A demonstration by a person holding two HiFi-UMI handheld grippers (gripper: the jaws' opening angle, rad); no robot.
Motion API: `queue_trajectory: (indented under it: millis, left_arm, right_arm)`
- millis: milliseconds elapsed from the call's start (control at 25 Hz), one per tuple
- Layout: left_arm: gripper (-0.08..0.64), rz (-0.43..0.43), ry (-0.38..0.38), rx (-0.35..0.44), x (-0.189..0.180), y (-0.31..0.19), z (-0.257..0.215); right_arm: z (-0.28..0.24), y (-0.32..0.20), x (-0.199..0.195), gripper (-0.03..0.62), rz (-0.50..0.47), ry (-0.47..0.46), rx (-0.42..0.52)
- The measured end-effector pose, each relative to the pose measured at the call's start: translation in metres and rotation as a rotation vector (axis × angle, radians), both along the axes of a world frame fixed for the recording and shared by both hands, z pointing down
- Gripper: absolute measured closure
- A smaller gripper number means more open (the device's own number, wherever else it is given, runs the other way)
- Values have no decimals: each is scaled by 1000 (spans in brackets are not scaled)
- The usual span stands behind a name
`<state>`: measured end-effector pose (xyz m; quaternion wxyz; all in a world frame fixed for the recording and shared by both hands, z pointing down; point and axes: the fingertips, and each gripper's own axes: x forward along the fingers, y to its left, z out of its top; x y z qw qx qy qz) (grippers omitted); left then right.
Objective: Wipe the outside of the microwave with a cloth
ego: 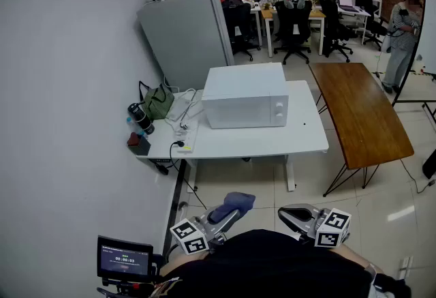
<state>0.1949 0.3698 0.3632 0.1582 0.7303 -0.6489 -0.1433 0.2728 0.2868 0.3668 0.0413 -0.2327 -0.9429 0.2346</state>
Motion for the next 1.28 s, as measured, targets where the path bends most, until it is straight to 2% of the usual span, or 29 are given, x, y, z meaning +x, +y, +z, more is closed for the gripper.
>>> queue_trajectory:
  millis: [120, 240, 320, 480, 600, 800, 960, 1080, 1160, 1280]
  left_arm:
    - [500, -4, 9, -7, -4, -8, 5]
    - [502, -47, 29, 17, -29, -3, 9]
    - [502, -52, 44, 33, -61, 4, 13]
    - [501, -30, 51, 81, -148, 21, -1]
    - [502, -11, 52, 96, -209, 34, -11]
    - [502, 39, 92, 68, -271, 24, 4]
    - [502, 77, 121, 58, -304, -7, 19]
    - [502, 82, 118, 46, -336, -41, 34]
    - [502, 64, 94, 32, -355, -69, 34]
    - [502, -11, 55, 6, -383, -113, 20]
  right_arm:
    - [4, -9, -9, 588, -23, 15, -1]
    - [10, -5, -29, 588, -64, 26, 11]
    - [9, 3, -62, 588, -76, 30, 33]
    - [-12, 24, -147, 588, -57, 20, 85]
    - [-30, 40, -200, 588, -42, -1, 81]
    - [-37, 34, -259, 588, -9, -7, 83]
    - [-30, 2, -284, 588, 27, 19, 83]
    - [-24, -41, -309, 588, 57, -2, 84]
    - [-27, -76, -325, 588, 46, -42, 101]
    - [-39, -137, -351, 588, 0, -104, 132]
